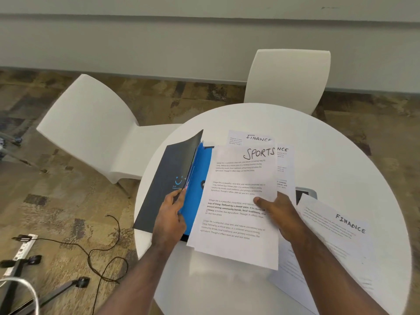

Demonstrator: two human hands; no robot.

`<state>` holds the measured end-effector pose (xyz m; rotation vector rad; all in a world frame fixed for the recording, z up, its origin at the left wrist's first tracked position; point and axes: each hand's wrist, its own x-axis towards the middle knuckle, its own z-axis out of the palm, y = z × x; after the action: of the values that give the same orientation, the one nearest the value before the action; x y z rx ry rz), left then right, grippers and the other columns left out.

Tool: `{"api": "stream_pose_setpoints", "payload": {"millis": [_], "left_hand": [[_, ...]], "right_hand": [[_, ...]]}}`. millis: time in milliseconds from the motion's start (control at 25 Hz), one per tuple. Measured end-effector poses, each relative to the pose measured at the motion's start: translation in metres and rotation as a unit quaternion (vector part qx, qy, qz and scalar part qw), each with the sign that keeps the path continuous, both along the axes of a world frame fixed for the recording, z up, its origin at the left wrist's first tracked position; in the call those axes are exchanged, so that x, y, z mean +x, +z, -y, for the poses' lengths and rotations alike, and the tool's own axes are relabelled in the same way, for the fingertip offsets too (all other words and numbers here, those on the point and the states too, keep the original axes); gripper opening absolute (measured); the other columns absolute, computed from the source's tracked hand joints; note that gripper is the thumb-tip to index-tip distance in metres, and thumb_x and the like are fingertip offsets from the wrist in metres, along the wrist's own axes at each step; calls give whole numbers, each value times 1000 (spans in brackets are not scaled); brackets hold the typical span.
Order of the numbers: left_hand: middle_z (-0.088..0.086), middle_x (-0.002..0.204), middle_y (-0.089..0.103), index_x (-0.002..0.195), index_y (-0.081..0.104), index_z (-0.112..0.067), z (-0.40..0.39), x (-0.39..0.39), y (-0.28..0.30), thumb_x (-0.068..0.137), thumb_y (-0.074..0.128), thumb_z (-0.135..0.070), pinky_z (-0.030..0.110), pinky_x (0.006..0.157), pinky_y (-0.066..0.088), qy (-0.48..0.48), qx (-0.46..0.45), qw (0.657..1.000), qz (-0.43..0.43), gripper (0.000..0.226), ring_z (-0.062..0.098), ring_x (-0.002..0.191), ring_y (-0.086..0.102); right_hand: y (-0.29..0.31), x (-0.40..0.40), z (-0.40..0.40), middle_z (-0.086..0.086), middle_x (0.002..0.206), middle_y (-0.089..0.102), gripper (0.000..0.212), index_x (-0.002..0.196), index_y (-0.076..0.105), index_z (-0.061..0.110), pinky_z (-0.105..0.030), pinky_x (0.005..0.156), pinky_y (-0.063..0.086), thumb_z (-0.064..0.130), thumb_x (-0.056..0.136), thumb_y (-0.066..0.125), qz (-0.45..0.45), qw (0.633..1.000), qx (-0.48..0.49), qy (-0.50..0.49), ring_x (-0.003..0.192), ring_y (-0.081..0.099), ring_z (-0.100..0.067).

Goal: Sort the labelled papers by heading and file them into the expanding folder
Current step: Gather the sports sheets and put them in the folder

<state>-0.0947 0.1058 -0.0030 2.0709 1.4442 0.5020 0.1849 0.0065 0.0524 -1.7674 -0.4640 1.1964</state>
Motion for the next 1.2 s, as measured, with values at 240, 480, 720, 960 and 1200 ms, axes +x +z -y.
{"api": "stream_pose_setpoints", "payload": {"millis": [240, 480, 720, 960, 1200], "left_hand": [[-8, 140, 40, 149, 41, -22, -2, -4, 8, 90, 50, 14, 26, 100, 51, -16, -21, 1000, 14, 69, -2, 122, 39], [0, 144, 41, 151, 37, -21, 2, 4, 13, 90, 54, 5, 32, 97, 54, -21, -4, 999, -41, 68, 16, 126, 44], [0, 144, 48, 148, 43, -23, -1, 12, 20, 88, 55, 0, 36, 88, 55, 1, 22, 997, -78, 64, 22, 117, 52], [-3, 145, 48, 144, 48, -22, -9, 10, 28, 85, 52, 3, 39, 89, 56, -18, 21, 995, -94, 65, 23, 121, 50], [-4, 144, 48, 144, 48, -24, -16, 2, 28, 86, 55, 3, 36, 88, 56, -13, 20, 994, -105, 64, 20, 121, 51]], "right_hand": [[5, -21, -55, -7, 114, 73, 33, 117, 68, 13, -39, 90, 55, 12, 85, 67, 148, 987, -37, 54, 100, 68, -25], [-3, -53, -83, -8, 115, 72, 36, 121, 67, 13, -22, 73, 41, 16, 86, 60, 216, 971, -81, 58, 85, 59, -21], [-18, -83, -98, -7, 120, 70, 38, 124, 64, 16, -24, 77, 42, 20, 86, 58, 196, 970, -105, 93, 102, 64, -29], [-29, -89, -120, -9, 118, 71, 38, 119, 67, 12, -28, 84, 50, 20, 83, 59, 161, 978, -104, 86, 105, 65, -30], [-34, -47, -111, -16, 104, 75, 28, 103, 72, 3, -42, 82, 59, 4, 77, 63, 112, 986, -90, 83, 94, 71, -31]]}}
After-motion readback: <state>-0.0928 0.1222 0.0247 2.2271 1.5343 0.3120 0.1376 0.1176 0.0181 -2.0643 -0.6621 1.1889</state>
